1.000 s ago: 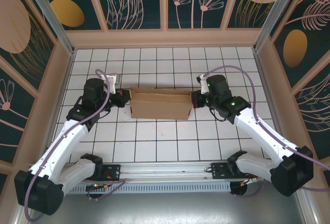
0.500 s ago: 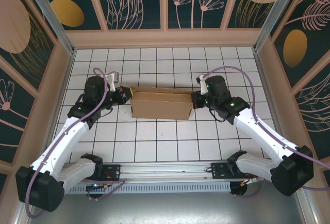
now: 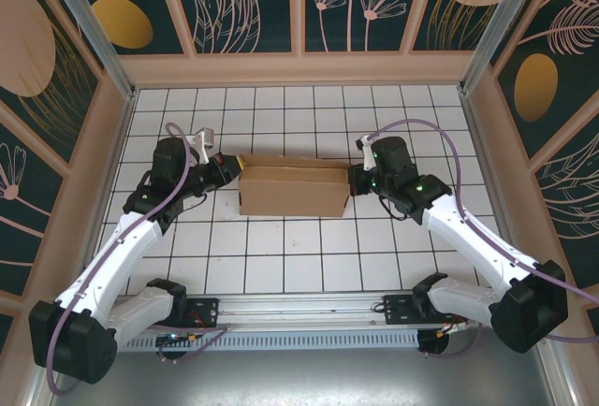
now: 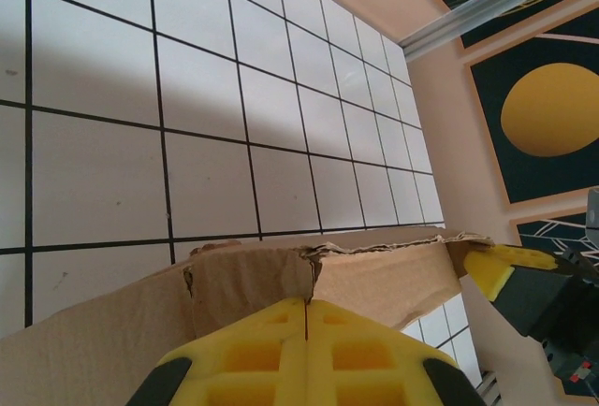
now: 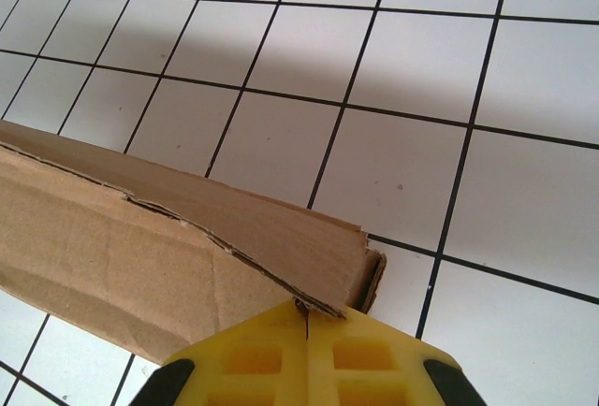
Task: Fold the paper box
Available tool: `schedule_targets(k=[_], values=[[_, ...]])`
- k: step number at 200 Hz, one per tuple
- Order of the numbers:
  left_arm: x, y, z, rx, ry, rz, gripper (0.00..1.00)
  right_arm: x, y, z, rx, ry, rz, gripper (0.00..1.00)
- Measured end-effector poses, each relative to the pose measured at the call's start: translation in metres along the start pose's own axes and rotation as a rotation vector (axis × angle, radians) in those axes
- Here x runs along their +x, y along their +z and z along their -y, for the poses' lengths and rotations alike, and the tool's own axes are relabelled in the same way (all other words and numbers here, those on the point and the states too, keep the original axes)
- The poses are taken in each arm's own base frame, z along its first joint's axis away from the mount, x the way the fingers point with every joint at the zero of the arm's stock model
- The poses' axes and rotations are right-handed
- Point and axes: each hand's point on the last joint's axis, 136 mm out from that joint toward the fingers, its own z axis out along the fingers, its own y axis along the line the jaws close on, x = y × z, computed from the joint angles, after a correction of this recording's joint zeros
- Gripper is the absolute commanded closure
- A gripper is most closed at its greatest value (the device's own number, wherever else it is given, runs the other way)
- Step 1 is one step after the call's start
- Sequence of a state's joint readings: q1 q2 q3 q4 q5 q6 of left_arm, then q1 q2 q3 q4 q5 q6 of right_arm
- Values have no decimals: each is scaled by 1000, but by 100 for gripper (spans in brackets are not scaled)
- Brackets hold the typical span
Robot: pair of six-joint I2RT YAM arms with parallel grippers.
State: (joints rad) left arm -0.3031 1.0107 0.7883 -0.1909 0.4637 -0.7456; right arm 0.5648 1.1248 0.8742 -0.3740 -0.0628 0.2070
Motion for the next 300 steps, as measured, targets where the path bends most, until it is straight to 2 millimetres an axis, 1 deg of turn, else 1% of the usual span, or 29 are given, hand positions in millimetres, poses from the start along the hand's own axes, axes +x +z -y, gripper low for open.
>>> schedule_targets(k=[62,100,135,186,264,300], values=[[2,3,-7,-6,-31,6,100,0,2,-4,7,-15,0,100],[6,-2,-18,-69,20,5,100,0,-1,-8,1,-26,0,100],[10,-11,-22,-104,74,8,100,2,-8,-10,-2,-45,1,100],[18,-10,-36,-151,119,-14,100,3,-11,-10,1,-57,-3,100],[18,-10,-40,-152,142,-7,100,5,-12,-9,5,-77,-6,100],[18,-9,-37,-113,82,10,100,5,-12,-9,5,-77,-8,100]])
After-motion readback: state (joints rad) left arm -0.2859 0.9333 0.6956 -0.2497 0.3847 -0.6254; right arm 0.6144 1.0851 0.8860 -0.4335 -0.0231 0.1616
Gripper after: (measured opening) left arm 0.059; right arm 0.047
